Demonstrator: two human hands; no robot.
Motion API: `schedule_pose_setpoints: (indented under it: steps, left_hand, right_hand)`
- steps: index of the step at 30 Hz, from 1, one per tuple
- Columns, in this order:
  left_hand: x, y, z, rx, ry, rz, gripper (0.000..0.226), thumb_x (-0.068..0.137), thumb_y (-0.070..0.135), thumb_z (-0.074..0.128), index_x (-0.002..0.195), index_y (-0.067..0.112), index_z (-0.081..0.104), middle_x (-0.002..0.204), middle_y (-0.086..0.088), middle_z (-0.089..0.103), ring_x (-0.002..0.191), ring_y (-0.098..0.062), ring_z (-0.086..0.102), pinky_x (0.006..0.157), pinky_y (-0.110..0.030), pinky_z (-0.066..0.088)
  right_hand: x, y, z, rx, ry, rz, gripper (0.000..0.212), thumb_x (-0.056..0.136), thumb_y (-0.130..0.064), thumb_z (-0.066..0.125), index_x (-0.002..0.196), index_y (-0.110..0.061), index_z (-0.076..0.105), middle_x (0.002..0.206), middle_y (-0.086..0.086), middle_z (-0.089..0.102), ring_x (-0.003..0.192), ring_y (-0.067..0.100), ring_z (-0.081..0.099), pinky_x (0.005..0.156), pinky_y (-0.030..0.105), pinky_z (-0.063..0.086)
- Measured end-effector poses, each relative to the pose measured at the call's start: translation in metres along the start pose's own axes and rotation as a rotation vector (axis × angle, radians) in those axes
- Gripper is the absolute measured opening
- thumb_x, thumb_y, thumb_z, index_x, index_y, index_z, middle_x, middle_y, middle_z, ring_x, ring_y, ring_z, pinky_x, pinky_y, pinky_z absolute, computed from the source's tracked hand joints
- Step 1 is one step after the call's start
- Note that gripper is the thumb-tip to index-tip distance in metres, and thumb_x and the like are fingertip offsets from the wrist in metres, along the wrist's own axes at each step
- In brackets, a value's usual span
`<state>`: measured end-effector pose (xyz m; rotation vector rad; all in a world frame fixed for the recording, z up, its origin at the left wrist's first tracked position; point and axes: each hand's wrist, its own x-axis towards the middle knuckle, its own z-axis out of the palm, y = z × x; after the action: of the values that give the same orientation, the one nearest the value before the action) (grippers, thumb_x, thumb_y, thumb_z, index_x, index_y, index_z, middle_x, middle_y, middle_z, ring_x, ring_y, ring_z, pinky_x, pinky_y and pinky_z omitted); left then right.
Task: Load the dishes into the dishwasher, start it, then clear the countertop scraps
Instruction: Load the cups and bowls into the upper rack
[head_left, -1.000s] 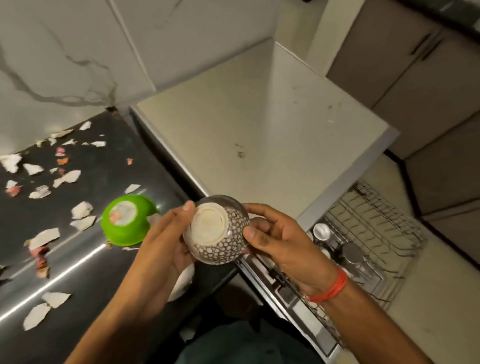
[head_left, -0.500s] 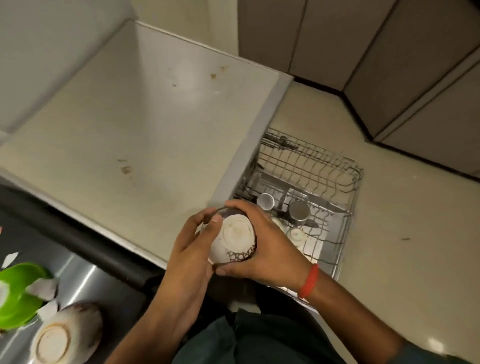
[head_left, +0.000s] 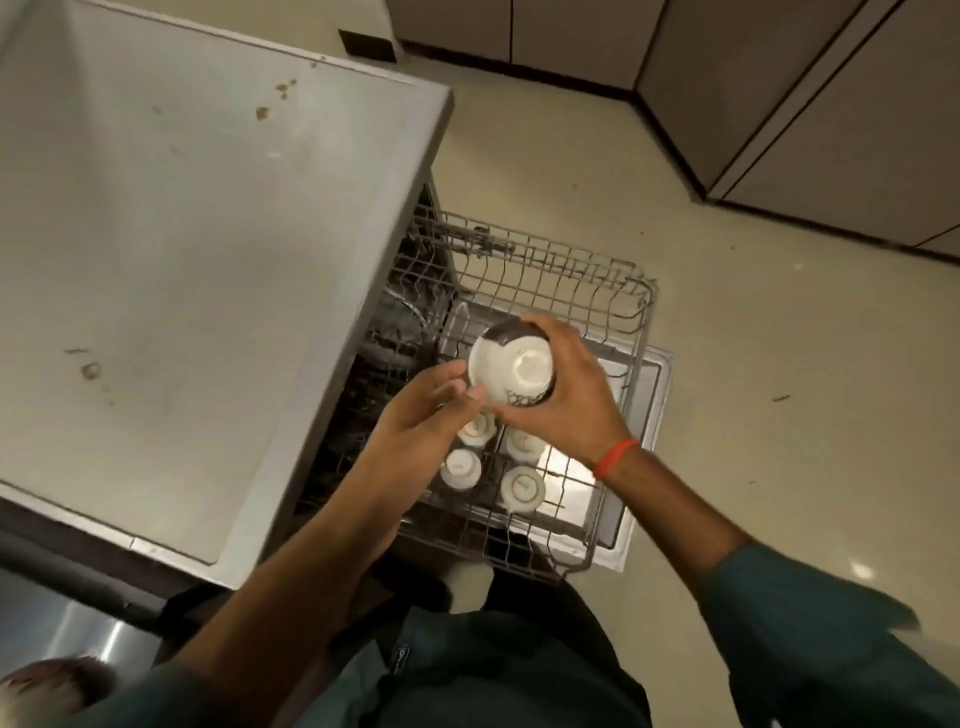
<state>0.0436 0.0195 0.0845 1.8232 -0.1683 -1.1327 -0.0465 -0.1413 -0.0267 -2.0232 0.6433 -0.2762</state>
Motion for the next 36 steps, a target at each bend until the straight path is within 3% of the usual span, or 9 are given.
schedule_pose_setpoints:
  steps: [2,5,10,13,15,17,23,32,36]
  left_hand:
    - [0.012,0.001,0.008,0.040,0.004,-0.043,0.038,0.097,0.041,0.063,0.135,0.044,0.058,0.136,0.015,0.061,0.122,-0.001,0.060,0.105,-0.032,0.047]
    - [0.036,0.002,0.020,0.114,-0.025,-0.083,0.042,0.098,0.043,0.063,0.139,0.043,0.055,0.142,0.012,0.057,0.128,-0.007,0.056,0.110,-0.040,0.045]
    - [0.075,0.001,0.039,0.219,-0.054,-0.131,0.042,0.099,0.040,0.063,0.140,0.039,0.054,0.142,0.010,0.058,0.127,-0.008,0.057,0.099,-0.030,0.048]
    - [0.095,-0.008,0.049,0.255,-0.058,-0.161,0.041,0.099,0.040,0.062,0.139,0.042,0.055,0.135,0.019,0.059,0.123,0.000,0.057,0.097,-0.028,0.049]
    - [0.104,-0.017,0.055,0.273,-0.067,-0.184,0.039,0.099,0.041,0.062,0.137,0.045,0.056,0.126,0.026,0.060,0.117,0.007,0.056,0.088,-0.022,0.047]
    - [0.105,-0.024,0.059,0.282,-0.078,-0.207,0.037,0.098,0.043,0.062,0.135,0.047,0.057,0.124,0.027,0.060,0.112,0.011,0.057,0.085,-0.021,0.046]
    - [0.102,-0.040,0.060,0.275,-0.053,-0.280,0.025,0.095,0.043,0.064,0.119,0.047,0.065,0.121,0.025,0.068,0.111,0.010,0.062,0.101,-0.035,0.050]
    - [0.112,-0.029,0.060,0.288,-0.048,-0.253,0.025,0.098,0.036,0.063,0.122,0.043,0.063,0.109,0.036,0.067,0.102,0.016,0.063,0.088,-0.020,0.049]
    - [0.112,-0.024,0.060,0.274,-0.065,-0.217,0.025,0.099,0.036,0.063,0.123,0.045,0.062,0.119,0.021,0.069,0.107,0.010,0.064,0.093,-0.026,0.051]
  right_hand:
    - [0.015,0.024,-0.004,-0.023,0.036,0.053,0.094,0.057,-0.045,0.090,0.138,-0.029,0.046,0.134,-0.006,0.054,0.122,0.015,0.052,0.102,0.042,0.048]
    - [0.037,0.062,-0.006,-0.029,0.071,0.173,0.092,0.054,-0.047,0.089,0.134,-0.031,0.047,0.129,-0.009,0.058,0.116,0.015,0.055,0.095,0.045,0.052]
    - [0.071,0.126,0.003,-0.079,0.113,0.322,0.096,0.054,-0.045,0.090,0.136,-0.024,0.044,0.130,0.000,0.059,0.117,0.024,0.056,0.094,0.045,0.052]
    - [0.089,0.164,0.014,-0.135,0.089,0.404,0.096,0.059,-0.035,0.091,0.140,-0.020,0.041,0.136,0.008,0.052,0.121,0.030,0.053,0.093,0.043,0.052]
    - [0.099,0.188,0.023,-0.187,0.068,0.435,0.098,0.059,-0.032,0.090,0.142,-0.020,0.040,0.138,0.009,0.048,0.123,0.032,0.052,0.095,0.042,0.052]
    - [0.106,0.206,0.031,-0.246,0.047,0.426,0.100,0.058,-0.031,0.090,0.143,-0.019,0.040,0.141,0.009,0.047,0.125,0.032,0.051,0.101,0.042,0.049]
    - [0.121,0.236,0.042,-0.440,-0.017,0.345,0.097,0.059,-0.031,0.090,0.143,-0.022,0.041,0.143,0.006,0.048,0.133,0.029,0.046,0.112,0.047,0.037]
    - [0.122,0.235,0.052,-0.550,-0.120,0.304,0.105,0.061,-0.030,0.092,0.149,-0.021,0.036,0.148,0.014,0.040,0.138,0.035,0.039,0.118,0.049,0.028]
    - [0.118,0.230,0.051,-0.507,-0.149,0.334,0.111,0.064,-0.032,0.090,0.155,-0.025,0.027,0.157,0.015,0.029,0.147,0.035,0.028,0.121,0.050,0.016]
